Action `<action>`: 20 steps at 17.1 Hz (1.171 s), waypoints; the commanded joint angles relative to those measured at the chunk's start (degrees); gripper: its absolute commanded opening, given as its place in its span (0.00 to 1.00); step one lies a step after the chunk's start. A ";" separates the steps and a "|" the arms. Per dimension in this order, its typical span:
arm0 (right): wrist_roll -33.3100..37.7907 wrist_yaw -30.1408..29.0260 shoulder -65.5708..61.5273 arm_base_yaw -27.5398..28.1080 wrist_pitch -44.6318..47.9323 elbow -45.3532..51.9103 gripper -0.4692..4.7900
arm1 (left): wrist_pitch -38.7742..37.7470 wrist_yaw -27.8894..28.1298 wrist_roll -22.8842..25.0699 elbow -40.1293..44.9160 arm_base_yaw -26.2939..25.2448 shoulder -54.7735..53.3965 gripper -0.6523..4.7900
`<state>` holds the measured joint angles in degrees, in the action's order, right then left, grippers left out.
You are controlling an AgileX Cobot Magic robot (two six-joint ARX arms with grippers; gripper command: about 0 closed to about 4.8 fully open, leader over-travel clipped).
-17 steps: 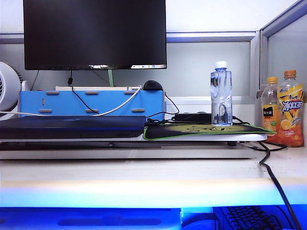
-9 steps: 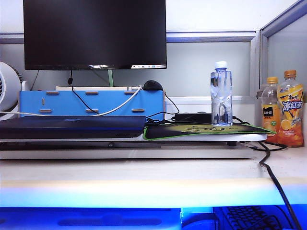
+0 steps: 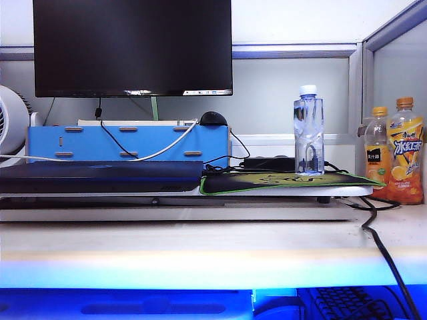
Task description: Pick up the mineral water bottle and place it on the laptop.
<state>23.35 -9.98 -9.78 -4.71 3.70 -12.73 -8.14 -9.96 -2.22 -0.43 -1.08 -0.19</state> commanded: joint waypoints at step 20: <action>-30.69 6.93 -69.57 -7.89 14.29 -33.88 1.00 | -0.35 -0.35 0.07 0.02 -0.02 0.13 0.12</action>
<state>-7.14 -3.36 -77.93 -12.56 16.36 -44.69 -8.14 -9.96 -2.22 -0.43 -1.08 -0.19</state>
